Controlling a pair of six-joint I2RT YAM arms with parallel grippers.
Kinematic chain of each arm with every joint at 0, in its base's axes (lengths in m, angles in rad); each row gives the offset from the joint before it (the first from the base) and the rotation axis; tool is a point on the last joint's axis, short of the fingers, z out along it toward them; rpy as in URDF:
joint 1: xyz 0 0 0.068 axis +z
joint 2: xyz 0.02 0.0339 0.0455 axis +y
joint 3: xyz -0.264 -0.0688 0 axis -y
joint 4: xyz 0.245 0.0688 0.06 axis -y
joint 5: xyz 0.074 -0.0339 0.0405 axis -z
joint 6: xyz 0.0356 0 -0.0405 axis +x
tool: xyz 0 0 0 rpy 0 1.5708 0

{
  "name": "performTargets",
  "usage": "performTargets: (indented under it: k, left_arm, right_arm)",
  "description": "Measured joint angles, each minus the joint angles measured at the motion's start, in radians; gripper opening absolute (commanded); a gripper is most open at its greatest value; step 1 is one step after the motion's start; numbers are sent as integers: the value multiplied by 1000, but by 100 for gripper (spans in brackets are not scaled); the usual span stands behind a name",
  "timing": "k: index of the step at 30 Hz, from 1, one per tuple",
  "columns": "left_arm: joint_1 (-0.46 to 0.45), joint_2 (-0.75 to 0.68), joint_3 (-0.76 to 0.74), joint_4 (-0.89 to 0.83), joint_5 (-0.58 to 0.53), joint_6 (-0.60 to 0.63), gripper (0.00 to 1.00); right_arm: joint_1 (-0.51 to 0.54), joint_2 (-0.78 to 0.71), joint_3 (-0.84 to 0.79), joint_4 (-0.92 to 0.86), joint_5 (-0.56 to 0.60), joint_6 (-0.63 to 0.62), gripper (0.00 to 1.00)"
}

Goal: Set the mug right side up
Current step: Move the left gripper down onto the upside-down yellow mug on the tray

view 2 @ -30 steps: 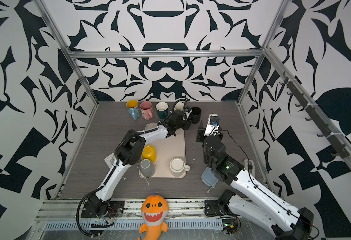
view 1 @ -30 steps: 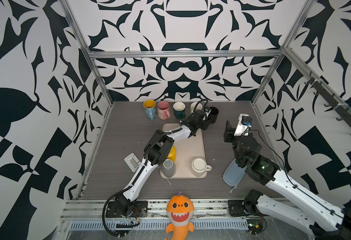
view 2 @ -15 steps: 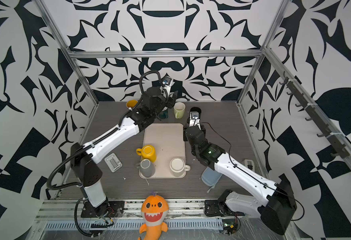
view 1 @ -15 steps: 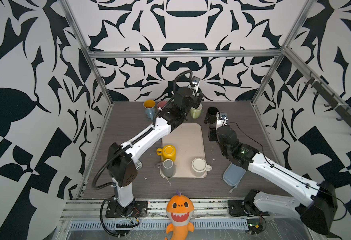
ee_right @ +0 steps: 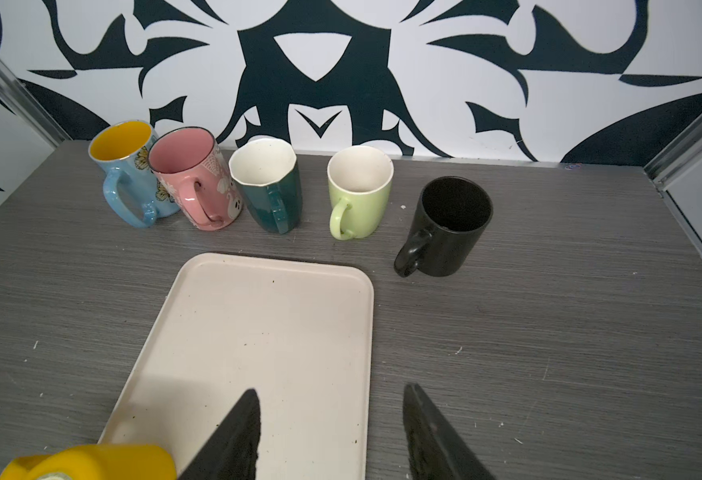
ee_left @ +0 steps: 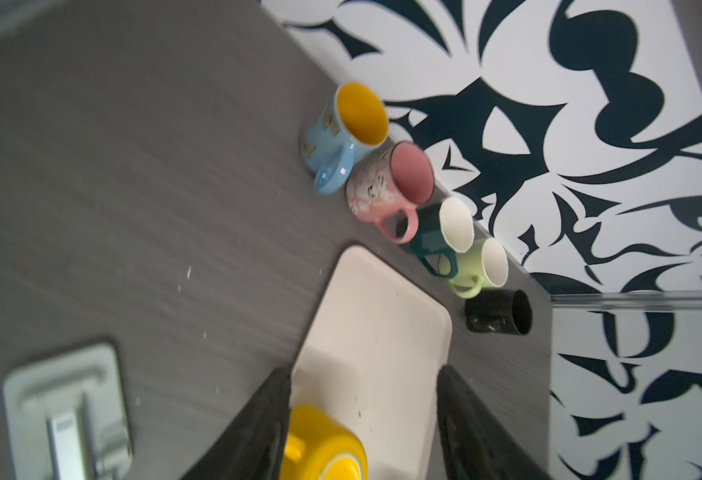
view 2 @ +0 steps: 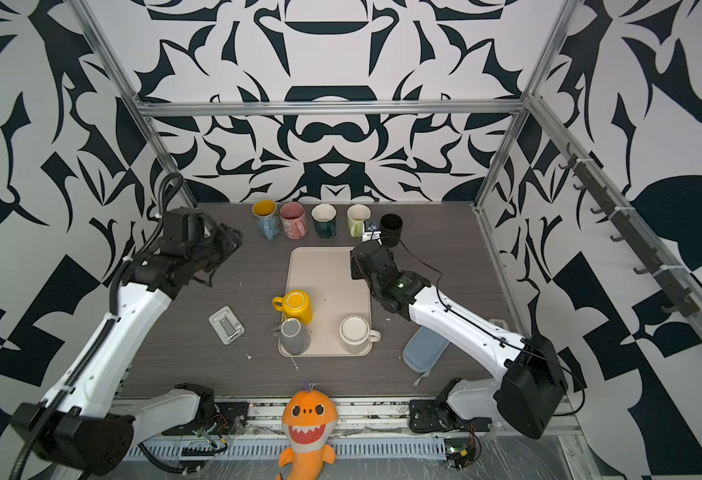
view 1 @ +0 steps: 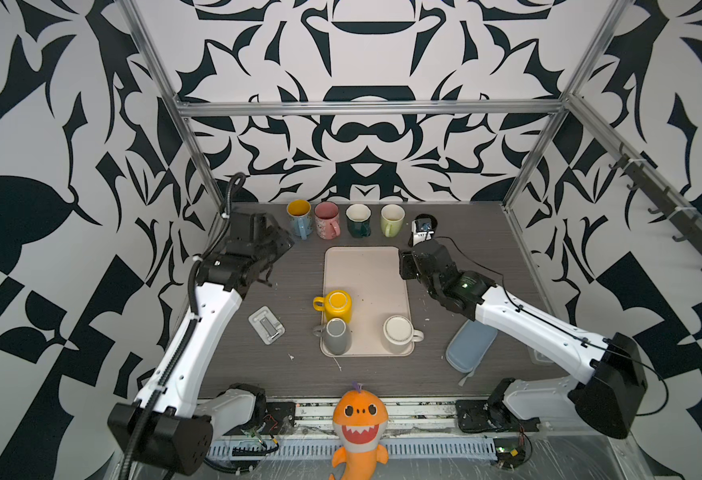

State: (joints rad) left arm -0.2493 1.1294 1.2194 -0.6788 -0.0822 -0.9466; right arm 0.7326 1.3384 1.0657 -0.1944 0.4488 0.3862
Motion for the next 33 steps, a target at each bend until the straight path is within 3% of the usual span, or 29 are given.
performTargets:
  k: [5, 10, 17, 33]
  left_arm:
    - [2, 0, -55, -61, 100, -223, 59]
    - [2, 183, -55, -117, 241, -350, 60]
    - [0, 410, -55, -143, 418, -433, 59]
    - [-14, 476, -56, -140, 487, -517, 61]
  right_arm:
    - [0, 42, 23, -24, -23, 11, 56]
    - [0, 68, 35, -43, -31, 13, 56]
    - [-2, 68, 43, -67, -21, 13, 56]
    - [-13, 84, 48, -93, -16, 17, 56]
